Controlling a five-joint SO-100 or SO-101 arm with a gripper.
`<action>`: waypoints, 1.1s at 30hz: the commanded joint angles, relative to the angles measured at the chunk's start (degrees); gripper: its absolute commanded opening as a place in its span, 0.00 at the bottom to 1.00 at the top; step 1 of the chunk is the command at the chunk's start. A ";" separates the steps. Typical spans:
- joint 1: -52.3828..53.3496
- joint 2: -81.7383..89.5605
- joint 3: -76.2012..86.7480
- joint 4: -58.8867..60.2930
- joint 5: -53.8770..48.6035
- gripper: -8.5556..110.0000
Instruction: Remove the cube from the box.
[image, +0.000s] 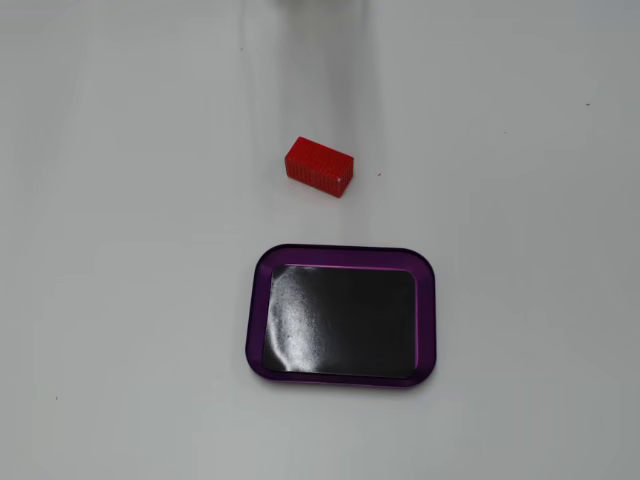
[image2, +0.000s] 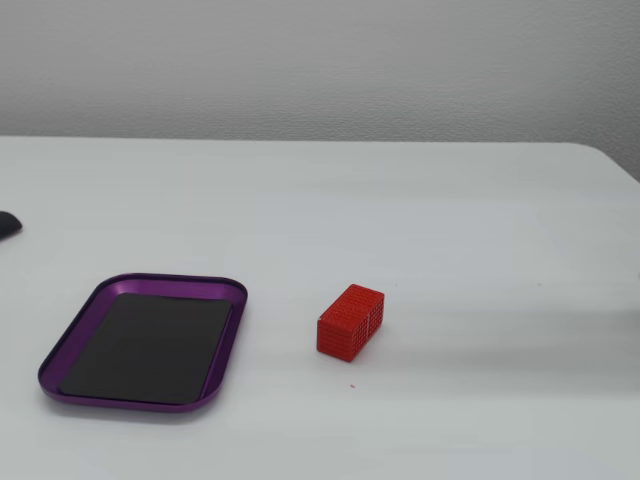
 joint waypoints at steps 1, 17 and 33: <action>0.18 9.67 10.37 -0.18 -0.09 0.29; 4.75 12.57 30.32 0.44 7.91 0.29; 8.70 12.57 36.65 0.62 8.09 0.08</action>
